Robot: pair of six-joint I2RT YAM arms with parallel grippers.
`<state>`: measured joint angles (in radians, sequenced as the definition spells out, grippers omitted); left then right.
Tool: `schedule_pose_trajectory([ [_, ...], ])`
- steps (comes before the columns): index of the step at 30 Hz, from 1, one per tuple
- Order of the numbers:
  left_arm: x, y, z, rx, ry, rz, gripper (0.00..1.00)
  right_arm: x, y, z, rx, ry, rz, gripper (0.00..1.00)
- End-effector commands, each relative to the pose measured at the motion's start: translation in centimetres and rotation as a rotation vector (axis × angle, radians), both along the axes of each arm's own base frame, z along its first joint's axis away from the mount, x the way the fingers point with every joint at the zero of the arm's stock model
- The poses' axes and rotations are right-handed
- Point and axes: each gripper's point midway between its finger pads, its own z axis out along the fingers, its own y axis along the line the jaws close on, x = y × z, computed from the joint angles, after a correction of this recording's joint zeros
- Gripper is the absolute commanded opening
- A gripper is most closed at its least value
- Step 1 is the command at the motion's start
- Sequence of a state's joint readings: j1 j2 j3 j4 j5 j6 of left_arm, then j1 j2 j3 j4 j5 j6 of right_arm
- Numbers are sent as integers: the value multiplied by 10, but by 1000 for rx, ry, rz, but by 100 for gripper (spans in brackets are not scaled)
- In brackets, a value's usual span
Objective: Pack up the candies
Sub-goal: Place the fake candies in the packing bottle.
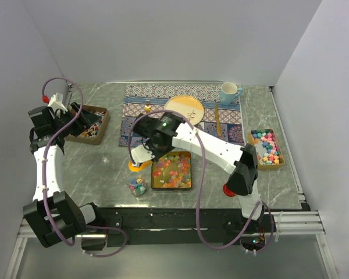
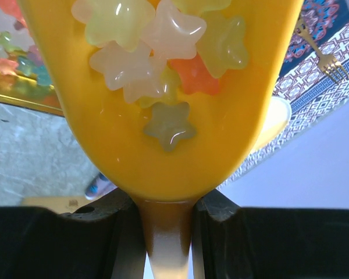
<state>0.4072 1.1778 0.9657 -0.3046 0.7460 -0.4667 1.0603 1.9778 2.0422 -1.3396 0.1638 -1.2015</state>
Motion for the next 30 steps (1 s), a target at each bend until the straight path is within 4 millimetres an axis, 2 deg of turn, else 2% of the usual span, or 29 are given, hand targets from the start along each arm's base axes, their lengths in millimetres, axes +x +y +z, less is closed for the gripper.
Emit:
schedule_pose_trajectory([
  [1, 2, 5, 13, 38, -55, 20, 79, 2, -22, 11, -176, -111, 7, 0],
  [4, 1, 5, 18, 38, -78, 25, 79, 5, -21, 8, -222, -145, 30, 0],
  [12, -10, 5, 25, 74, -127, 43, 81, 13, -16, 21, -313, -270, 90, 0],
  [22, -20, 4, 31, 86, -166, 61, 83, 12, -3, 28, -386, -357, 164, 0],
  [30, -23, 4, 40, 88, -200, 68, 84, 14, -2, 40, -448, -438, 196, 0],
])
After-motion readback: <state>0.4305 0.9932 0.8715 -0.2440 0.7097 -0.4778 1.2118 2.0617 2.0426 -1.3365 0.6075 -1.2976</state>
